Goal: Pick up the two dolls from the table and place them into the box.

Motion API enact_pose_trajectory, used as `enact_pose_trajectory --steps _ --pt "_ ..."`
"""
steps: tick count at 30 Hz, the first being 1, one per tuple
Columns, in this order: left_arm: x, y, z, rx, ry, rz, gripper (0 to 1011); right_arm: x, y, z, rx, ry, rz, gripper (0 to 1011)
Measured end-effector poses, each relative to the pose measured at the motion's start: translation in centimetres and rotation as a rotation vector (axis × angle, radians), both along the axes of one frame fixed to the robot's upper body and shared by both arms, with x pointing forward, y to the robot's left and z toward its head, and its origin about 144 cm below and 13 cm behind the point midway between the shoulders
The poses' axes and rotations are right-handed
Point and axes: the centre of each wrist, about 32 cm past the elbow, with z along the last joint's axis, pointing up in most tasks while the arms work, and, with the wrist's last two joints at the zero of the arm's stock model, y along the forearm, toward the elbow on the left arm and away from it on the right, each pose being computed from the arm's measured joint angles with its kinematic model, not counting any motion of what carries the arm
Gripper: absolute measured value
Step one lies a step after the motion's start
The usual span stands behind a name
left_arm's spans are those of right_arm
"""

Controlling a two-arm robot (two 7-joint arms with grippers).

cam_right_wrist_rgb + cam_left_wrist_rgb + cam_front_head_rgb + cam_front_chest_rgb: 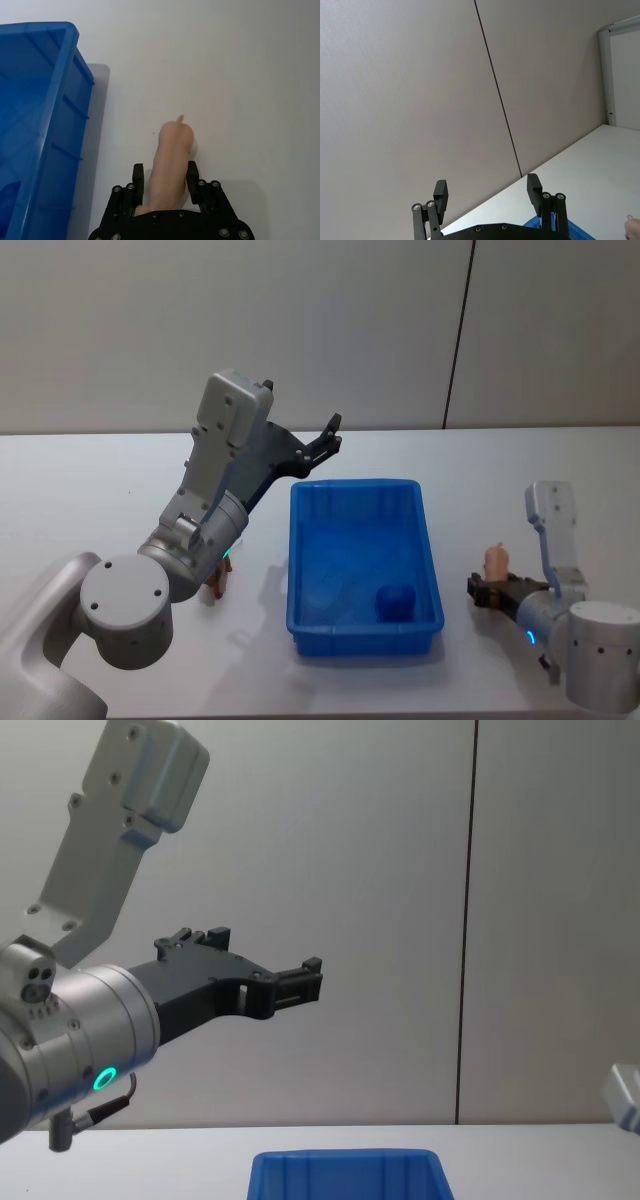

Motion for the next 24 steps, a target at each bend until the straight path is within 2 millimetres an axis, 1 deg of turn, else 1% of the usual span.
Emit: enact_pose_trajectory --steps 1,2,4,6,24 --pt "0.0 0.0 0.0 0.0 0.0 0.0 1001 0.0 0.0 0.0 0.002 -0.003 0.001 475" --pt "0.0 0.0 0.0 0.0 0.0 0.0 1001 0.0 -0.1 0.0 0.003 -0.004 0.001 444" --pt "0.0 0.0 0.0 0.0 0.0 0.0 1001 0.1 -0.1 0.1 0.003 -0.013 0.004 394" --pt "0.0 0.0 0.0 0.0 0.0 0.0 1001 0.1 -0.2 0.2 0.003 -0.021 0.006 369" --pt "0.0 0.0 0.0 0.0 0.0 0.0 1001 0.3 -0.6 2.1 -0.007 -0.213 0.094 369"
